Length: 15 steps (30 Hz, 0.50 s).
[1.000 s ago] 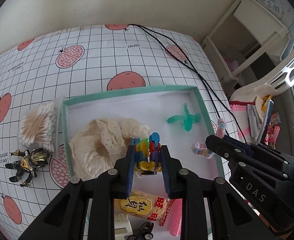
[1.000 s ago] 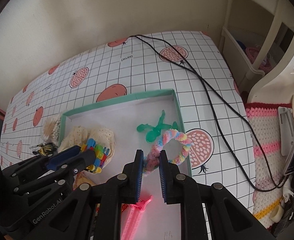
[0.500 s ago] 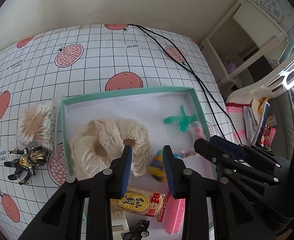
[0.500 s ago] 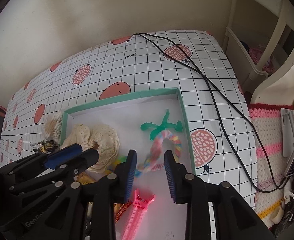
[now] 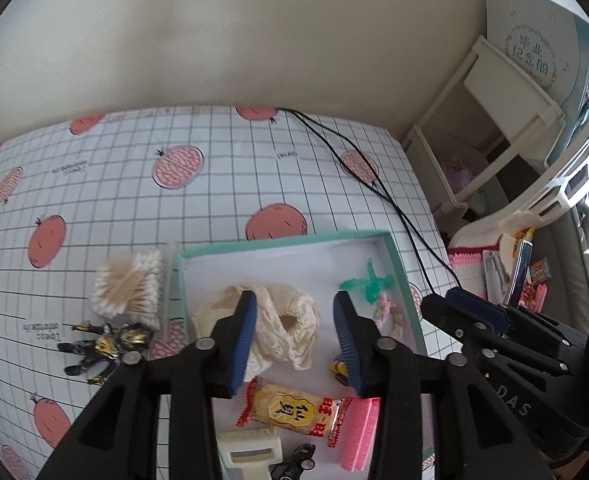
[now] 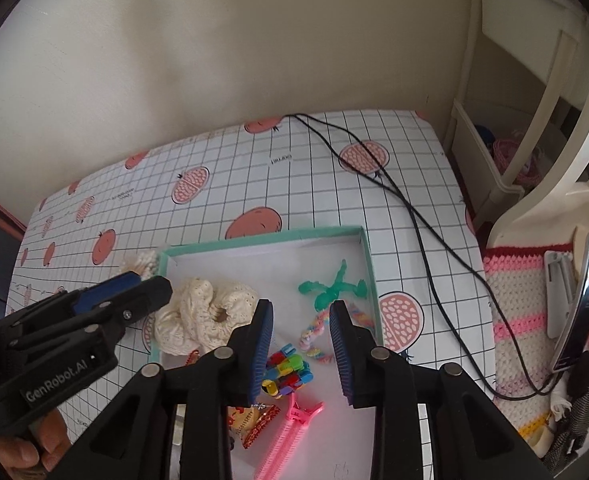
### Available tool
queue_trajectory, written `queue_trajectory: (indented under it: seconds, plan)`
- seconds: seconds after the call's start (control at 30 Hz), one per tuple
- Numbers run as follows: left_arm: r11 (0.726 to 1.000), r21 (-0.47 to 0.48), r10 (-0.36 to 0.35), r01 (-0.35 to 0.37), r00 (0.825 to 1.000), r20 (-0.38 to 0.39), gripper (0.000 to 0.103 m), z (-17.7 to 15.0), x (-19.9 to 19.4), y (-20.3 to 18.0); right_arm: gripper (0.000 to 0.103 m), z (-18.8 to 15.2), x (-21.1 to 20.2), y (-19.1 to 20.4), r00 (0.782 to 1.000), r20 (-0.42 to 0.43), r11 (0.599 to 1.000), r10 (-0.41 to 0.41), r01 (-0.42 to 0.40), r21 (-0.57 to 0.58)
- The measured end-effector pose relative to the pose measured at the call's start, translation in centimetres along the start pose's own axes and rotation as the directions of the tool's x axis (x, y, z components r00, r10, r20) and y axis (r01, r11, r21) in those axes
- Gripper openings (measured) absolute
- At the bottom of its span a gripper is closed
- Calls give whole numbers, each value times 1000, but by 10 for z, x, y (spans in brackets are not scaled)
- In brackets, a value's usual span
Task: Organize objects
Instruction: 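Open both grippers to drop the block toy and bracelet in the tray, then move the left tool to the action figure while the right approaches the cotton-swab bag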
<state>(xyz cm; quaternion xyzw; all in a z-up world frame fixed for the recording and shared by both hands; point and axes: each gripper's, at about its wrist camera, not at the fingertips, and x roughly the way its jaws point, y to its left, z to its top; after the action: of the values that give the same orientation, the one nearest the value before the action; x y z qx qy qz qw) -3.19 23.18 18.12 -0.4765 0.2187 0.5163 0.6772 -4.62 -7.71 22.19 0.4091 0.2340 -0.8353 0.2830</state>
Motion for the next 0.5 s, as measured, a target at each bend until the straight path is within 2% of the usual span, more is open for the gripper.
queue_trajectory:
  seconds: [0.1,0.23,0.33,0.5]
  plan:
    - [1000,-11,15,-15,1000,24,48,4,-11,7,51,2,-7,4,1000,22,1000,-15,15,-18]
    - [999,-13,52,-52,998,46,62,7,-21,16,65,3,-13,7,999,40,999,-15,16,-28]
    - [998,-17,60,-60,997,45,62,10,-25,23,75,3,-14,9,999,45,999,-22,24,-32]
    - [996,-25,91,-90,995,35,63,13,-25,34,81,2,-10,12,999,38,998,-25,27,-50]
